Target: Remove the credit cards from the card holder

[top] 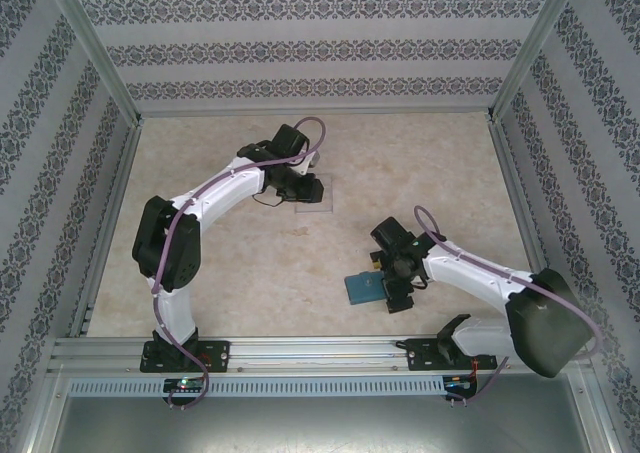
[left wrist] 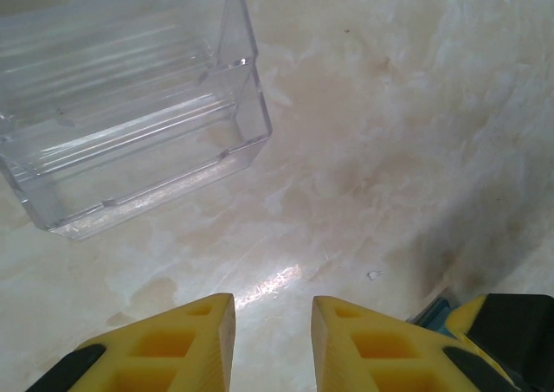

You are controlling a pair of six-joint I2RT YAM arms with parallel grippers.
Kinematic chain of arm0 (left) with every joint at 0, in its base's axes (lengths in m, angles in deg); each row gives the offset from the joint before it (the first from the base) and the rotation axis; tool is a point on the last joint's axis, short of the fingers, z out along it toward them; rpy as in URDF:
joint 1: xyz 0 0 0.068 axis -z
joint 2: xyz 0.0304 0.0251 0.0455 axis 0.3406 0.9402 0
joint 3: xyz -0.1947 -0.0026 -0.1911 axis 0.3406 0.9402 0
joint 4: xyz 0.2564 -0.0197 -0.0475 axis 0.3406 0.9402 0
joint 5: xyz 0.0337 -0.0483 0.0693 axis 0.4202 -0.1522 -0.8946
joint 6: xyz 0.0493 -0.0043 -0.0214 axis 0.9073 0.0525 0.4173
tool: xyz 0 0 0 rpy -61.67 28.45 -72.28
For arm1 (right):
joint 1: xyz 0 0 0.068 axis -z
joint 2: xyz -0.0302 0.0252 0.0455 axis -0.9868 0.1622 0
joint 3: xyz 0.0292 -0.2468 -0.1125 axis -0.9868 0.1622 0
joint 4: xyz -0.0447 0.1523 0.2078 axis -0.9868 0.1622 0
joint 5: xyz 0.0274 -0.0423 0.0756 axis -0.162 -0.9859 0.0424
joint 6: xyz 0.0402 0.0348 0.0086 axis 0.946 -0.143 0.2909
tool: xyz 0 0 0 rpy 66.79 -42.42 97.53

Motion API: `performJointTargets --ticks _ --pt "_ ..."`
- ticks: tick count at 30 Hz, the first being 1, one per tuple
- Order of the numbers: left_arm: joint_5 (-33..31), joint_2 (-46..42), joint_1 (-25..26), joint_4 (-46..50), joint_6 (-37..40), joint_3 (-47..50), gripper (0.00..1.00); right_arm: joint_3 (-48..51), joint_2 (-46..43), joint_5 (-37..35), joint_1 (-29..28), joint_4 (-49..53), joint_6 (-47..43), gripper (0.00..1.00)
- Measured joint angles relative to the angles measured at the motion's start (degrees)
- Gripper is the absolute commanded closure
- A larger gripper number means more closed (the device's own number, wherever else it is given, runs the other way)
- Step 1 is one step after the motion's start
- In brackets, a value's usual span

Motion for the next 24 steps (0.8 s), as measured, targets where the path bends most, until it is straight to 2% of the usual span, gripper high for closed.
performJointTargets --ticks 5,12,15,20,24 --pt "0.04 0.0 -0.15 -0.11 0.15 0.15 0.71 0.02 2.89 0.13 -0.39 -3.63 2.43 0.09" --pt "0.04 0.0 -0.22 -0.2 0.7 0.15 0.71 0.22 3.52 0.46 -1.25 -2.69 4.15 0.25" --pt "0.02 -0.02 -0.46 -0.2 0.85 0.15 0.71 0.11 3.54 0.42 -1.51 -2.29 4.0 0.28" --pt "0.0 -0.02 -0.94 -0.22 0.92 0.15 0.71 -0.98 4.07 -0.11 -1.49 -1.68 1.62 0.31" --pt "-0.59 -0.13 -1.49 -0.22 0.92 0.28 0.7 -3.54 5.35 -1.38 -1.31 -1.44 -3.69 0.34"
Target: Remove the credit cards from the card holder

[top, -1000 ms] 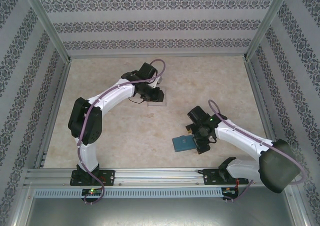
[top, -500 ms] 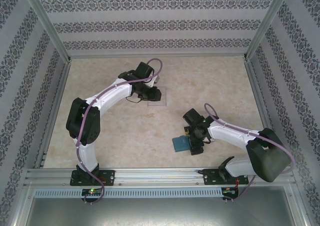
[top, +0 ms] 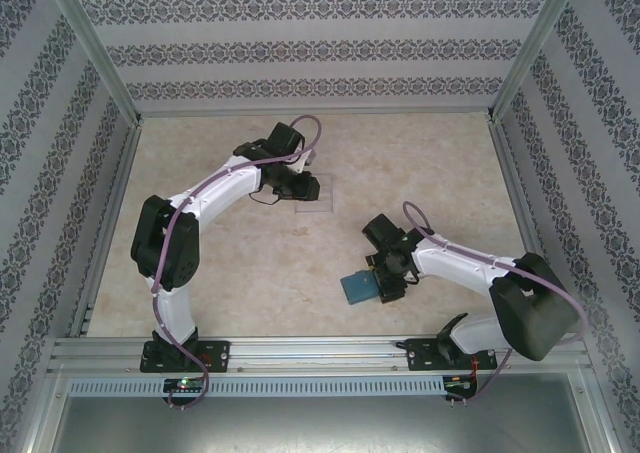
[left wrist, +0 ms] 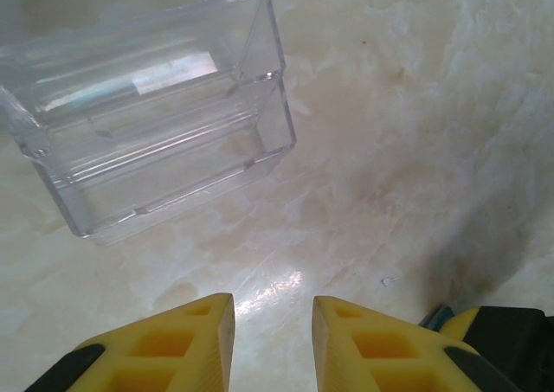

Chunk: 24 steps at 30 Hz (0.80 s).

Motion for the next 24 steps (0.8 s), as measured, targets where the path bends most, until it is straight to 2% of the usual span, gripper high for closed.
performJointTargets --ticks 6,14,19,24 --pt "-5.62 -0.79 -1.79 -0.13 -0.63 1.42 0.69 -6.71 3.85 -0.87 1.49 2.32 -13.49 0.36" --pt "-7.39 -5.07 -7.69 -0.33 -3.08 8.41 0.69 -25.0 14.99 -2.34 1.44 8.09 -41.62 0.37" --pt "-8.33 -6.4 -8.04 -0.5 -3.76 10.97 0.69 -33.51 21.35 -1.97 0.74 10.97 -55.95 0.4" --pt "-9.31 -8.31 -8.35 -0.52 -4.57 14.12 0.69 -41.11 27.04 -1.14 -0.94 13.9 -66.42 0.41"
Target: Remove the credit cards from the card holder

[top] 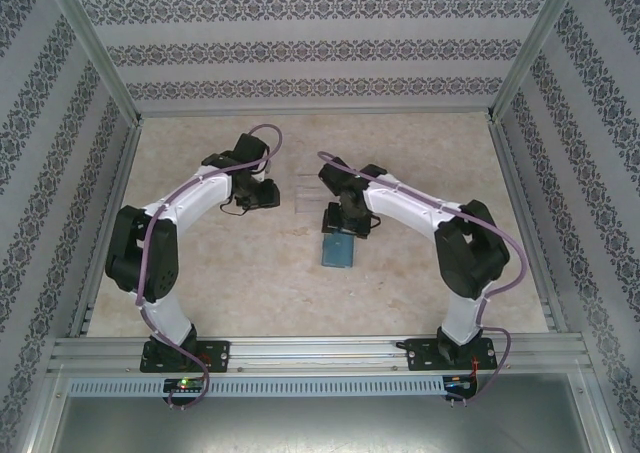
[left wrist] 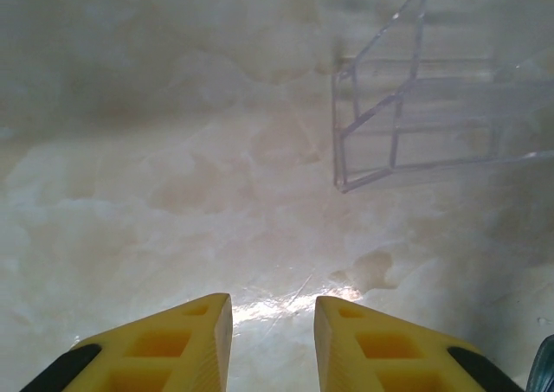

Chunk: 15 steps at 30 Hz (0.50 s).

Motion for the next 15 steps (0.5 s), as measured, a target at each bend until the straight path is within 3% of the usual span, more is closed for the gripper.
performJointTargets --ticks 6,15 --pt "-0.2 -1.92 -1.09 -0.85 -1.31 4.13 0.69 -5.73 6.73 1.88 -2.1 0.7 -5.57 0.4" --pt "-0.17 -4.37 -1.95 -1.42 -3.43 8.94 0.69 -5.97 11.21 5.01 -5.14 -0.63 -5.97 0.39"
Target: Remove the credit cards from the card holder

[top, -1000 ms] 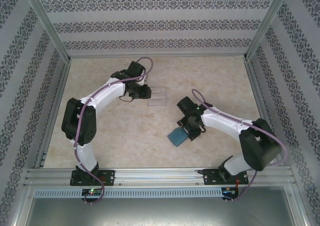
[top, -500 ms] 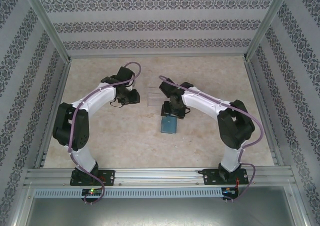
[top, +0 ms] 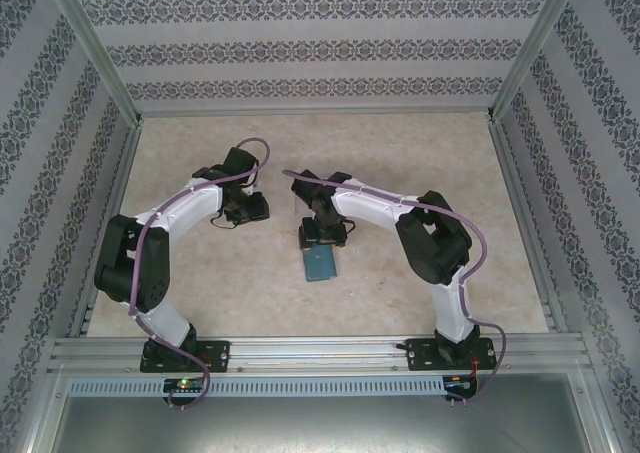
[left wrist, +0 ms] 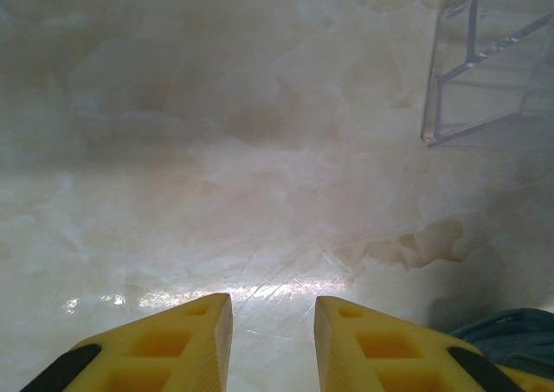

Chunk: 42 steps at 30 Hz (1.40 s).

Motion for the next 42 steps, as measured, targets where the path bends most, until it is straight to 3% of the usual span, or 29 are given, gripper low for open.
performJointTargets --ticks 26,33,42 --pt "4.15 0.09 0.55 -0.59 -2.27 0.15 0.68 6.47 -2.93 2.32 3.08 -6.93 6.47 0.23" --pt "4.74 0.09 2.1 -5.75 -5.44 5.6 0.68 16.11 -8.63 6.78 5.11 -13.4 6.16 0.21" --pt "6.97 0.31 6.58 -15.06 -8.66 9.9 0.68 18.99 -12.07 9.66 5.6 -20.46 3.8 0.27"
